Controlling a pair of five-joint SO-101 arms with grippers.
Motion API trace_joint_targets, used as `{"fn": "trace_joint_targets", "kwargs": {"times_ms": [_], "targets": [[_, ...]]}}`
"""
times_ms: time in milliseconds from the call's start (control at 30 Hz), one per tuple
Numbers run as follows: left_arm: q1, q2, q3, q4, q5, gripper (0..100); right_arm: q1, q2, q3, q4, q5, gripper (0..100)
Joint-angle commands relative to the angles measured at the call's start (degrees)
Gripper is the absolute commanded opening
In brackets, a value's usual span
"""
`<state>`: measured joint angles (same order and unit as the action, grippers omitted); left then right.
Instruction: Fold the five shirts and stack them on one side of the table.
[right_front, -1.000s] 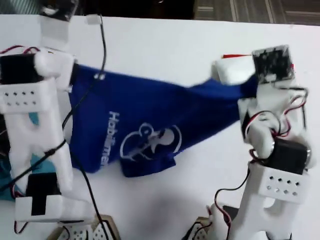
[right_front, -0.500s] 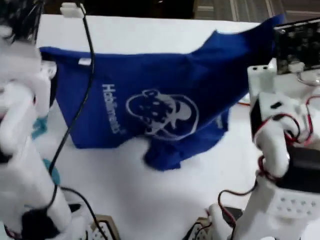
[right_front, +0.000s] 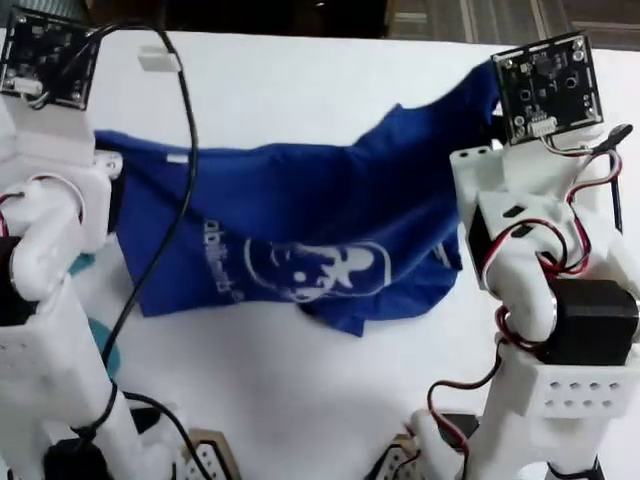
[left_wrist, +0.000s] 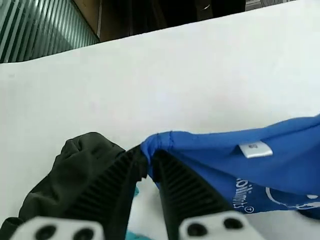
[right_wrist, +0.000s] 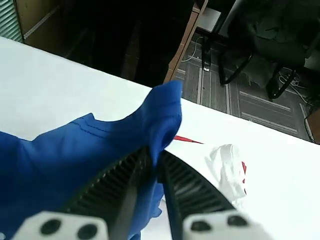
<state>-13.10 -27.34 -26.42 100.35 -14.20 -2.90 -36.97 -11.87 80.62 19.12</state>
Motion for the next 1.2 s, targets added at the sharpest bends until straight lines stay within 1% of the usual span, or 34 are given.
{"fn": "trace_joint_targets", "kwargs": {"times_ms": [0,133,200,300,400,533,733,1033,1167], "targets": [[-0.62,-0.97,-5.85,-0.18,0.70,3,0.13,-0.84,-6.59,-1.71,-0.44,1.9],[-0.62,-1.23,-11.47,1.93,0.70,3,0.13,-0.84,-16.35,-1.36,-0.44,1.9],[-1.05,-2.90,-11.56,1.93,0.70,3,0.13,-0.57,-21.10,-0.57,-0.44,1.9],[-1.76,-5.80,-8.04,1.93,0.79,3,-0.04,-0.31,-26.46,0.66,1.23,1.9],[-1.85,-9.41,-1.80,1.58,0.70,3,-0.04,-0.31,-29.27,0.66,3.25,1.9],[-1.85,-14.59,2.59,-0.70,0.70,3,-0.22,-0.75,-30.59,1.98,3.43,1.9],[-1.85,-21.54,0.22,-0.97,0.35,3,-0.13,-4.62,-30.59,2.24,3.43,1.9],[-1.85,-27.60,-0.40,-1.05,0.35,3,0.04,-10.95,-30.59,2.15,3.52,1.9],[-1.85,-29.71,-0.40,-2.29,0.44,3,0.04,-12.44,-30.59,2.15,3.52,1.9]]}}
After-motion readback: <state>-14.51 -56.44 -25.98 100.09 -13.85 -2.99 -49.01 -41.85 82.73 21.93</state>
